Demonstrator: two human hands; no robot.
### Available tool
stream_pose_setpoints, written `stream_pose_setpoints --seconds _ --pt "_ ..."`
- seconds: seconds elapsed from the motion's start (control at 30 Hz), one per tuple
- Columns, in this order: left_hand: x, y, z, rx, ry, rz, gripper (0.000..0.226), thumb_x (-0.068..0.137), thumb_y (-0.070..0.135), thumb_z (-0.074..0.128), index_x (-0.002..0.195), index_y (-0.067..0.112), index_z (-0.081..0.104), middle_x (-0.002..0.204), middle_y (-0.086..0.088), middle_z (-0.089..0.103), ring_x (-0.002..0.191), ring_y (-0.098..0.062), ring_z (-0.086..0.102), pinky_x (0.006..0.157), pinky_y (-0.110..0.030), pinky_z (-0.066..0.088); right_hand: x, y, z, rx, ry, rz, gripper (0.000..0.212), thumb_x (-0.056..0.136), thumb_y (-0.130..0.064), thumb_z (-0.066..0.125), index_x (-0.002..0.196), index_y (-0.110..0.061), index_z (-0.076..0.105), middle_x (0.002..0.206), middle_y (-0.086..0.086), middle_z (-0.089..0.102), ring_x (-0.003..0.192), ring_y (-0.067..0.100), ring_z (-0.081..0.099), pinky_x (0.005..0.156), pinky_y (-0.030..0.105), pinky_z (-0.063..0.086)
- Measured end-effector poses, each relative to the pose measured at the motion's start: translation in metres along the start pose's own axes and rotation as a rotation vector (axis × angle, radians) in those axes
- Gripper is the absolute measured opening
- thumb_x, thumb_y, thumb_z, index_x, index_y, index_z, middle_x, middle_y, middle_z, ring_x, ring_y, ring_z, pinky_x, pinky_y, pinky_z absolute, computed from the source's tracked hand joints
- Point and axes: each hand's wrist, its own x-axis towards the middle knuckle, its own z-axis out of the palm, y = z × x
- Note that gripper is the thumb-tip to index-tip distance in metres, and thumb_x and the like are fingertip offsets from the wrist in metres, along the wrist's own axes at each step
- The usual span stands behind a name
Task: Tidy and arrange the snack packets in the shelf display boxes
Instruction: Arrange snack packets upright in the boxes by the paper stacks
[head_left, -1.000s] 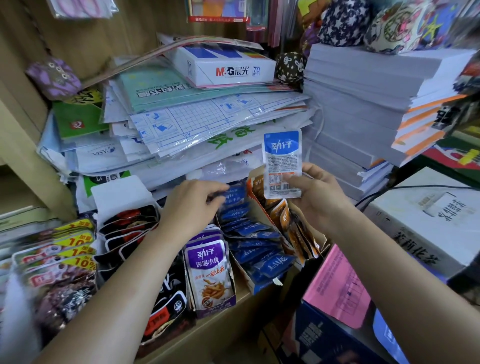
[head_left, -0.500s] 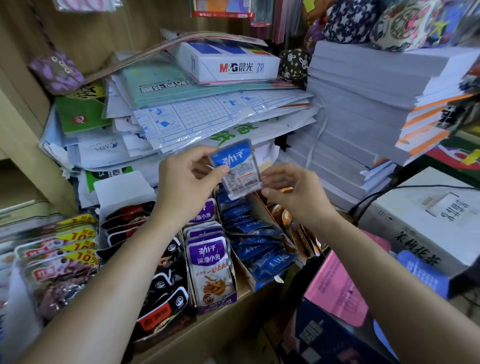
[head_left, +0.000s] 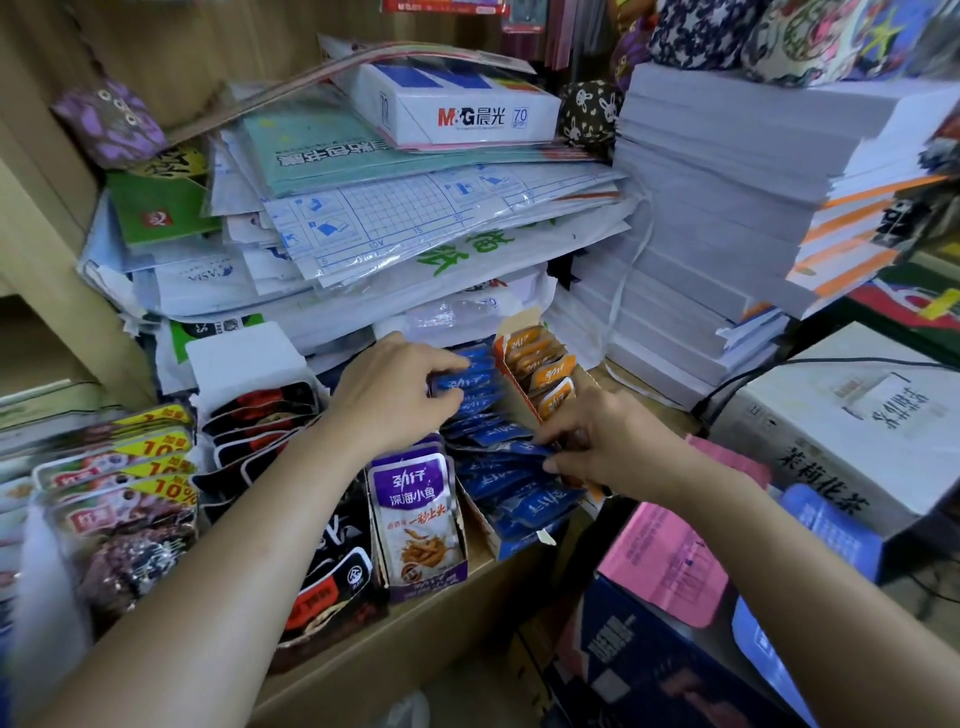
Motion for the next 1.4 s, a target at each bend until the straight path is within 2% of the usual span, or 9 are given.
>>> stream_pose_setpoints --seconds 0.13,0.3,0.43,0.5,0.67,0.73,0.93,1.13,1.4 --pt "-0.004 0.004 -0.002 0.034 -0.03 0.152 0.056 0.078 0.052 0.078 0.13 0.044 0.059 0.117 0.019 0.052 0.11 -0.009 0.042 0.083 -0.032 0.036 -0.001 0.003 0.0 0.064 0.065 -0.023 0.021 0.084 -0.027 0.08 0.105 -0.028 0.079 0.1 -0.015 0.072 0.092 0.003 0.064 0.084 0.028 0.054" --pt "-0.001 0.004 0.009 0.122 -0.014 0.115 0.03 0.085 0.037 0.078 0.111 0.038 0.064 0.112 0.015 0.054 0.103 -0.012 0.051 0.075 -0.03 0.033 0.0 0.003 -0.004 0.117 0.072 -0.059 0.014 0.086 -0.021 0.078 0.1 -0.024 0.08 0.088 -0.021 0.068 0.086 0.0 0.065 0.079 0.019 0.051" --pt "-0.001 0.003 0.012 0.081 0.05 0.118 0.018 0.09 0.017 0.07 0.087 0.033 0.062 0.107 0.016 0.055 0.088 -0.009 0.05 0.064 -0.028 0.031 0.003 0.0 0.003 0.064 0.005 -0.118 0.016 0.09 -0.027 0.073 0.105 -0.026 0.078 0.099 -0.017 0.07 0.094 0.002 0.063 0.09 0.03 0.051" --pt "-0.001 0.001 0.013 0.106 -0.01 0.135 0.028 0.092 0.013 0.063 0.082 0.037 0.071 0.117 0.019 0.055 0.098 -0.01 0.05 0.067 -0.028 0.031 0.004 -0.001 0.008 0.02 -0.018 -0.163 0.017 0.09 -0.033 0.071 0.105 -0.029 0.077 0.103 -0.016 0.071 0.098 0.002 0.062 0.1 0.039 0.046" --pt "0.004 0.005 0.013 0.155 -0.185 0.158 0.024 0.084 0.056 0.068 0.107 0.052 0.074 0.141 0.023 0.043 0.117 -0.012 0.037 0.089 -0.036 0.031 0.0 0.0 0.006 0.015 0.012 -0.174 0.014 0.089 -0.03 0.074 0.102 -0.027 0.079 0.099 -0.017 0.072 0.098 -0.001 0.06 0.109 0.04 0.035" --pt "0.005 0.007 0.013 0.182 -0.201 0.161 0.038 0.076 0.072 0.069 0.108 0.052 0.074 0.14 0.023 0.043 0.117 -0.012 0.036 0.089 -0.037 0.032 -0.004 -0.001 0.003 0.004 0.012 -0.177 0.014 0.089 -0.025 0.074 0.102 -0.027 0.079 0.098 -0.016 0.072 0.095 -0.001 0.061 0.102 0.033 0.044" --pt "0.006 0.0 0.015 0.108 -0.059 0.136 0.015 0.092 0.046 0.069 0.092 0.037 0.08 0.131 0.018 0.061 0.109 -0.012 0.05 0.078 -0.03 0.033 -0.018 -0.003 -0.01 -0.001 0.199 -0.152 0.009 0.091 -0.017 0.07 0.096 -0.021 0.075 0.087 -0.008 0.071 0.078 0.008 0.065 0.07 0.033 0.055" --pt "0.007 -0.005 0.011 -0.106 0.079 0.074 0.012 0.091 0.033 0.073 0.085 0.025 0.079 0.094 0.011 0.072 0.085 -0.011 0.065 0.081 -0.041 0.055 -0.018 -0.009 -0.021 -0.102 0.367 -0.196 0.012 0.094 -0.011 0.061 0.097 -0.017 0.072 0.084 -0.004 0.063 0.073 0.016 0.061 0.065 0.039 0.052" --pt "0.003 -0.005 0.011 -0.182 0.127 0.066 0.006 0.085 0.032 0.079 0.08 0.03 0.076 0.085 0.016 0.067 0.075 -0.002 0.064 0.074 -0.039 0.057 0.011 -0.011 0.015 -0.183 0.233 -0.275 0.013 0.079 -0.008 0.078 0.086 -0.019 0.079 0.083 0.0 0.07 0.075 0.02 0.066 0.065 0.036 0.055"
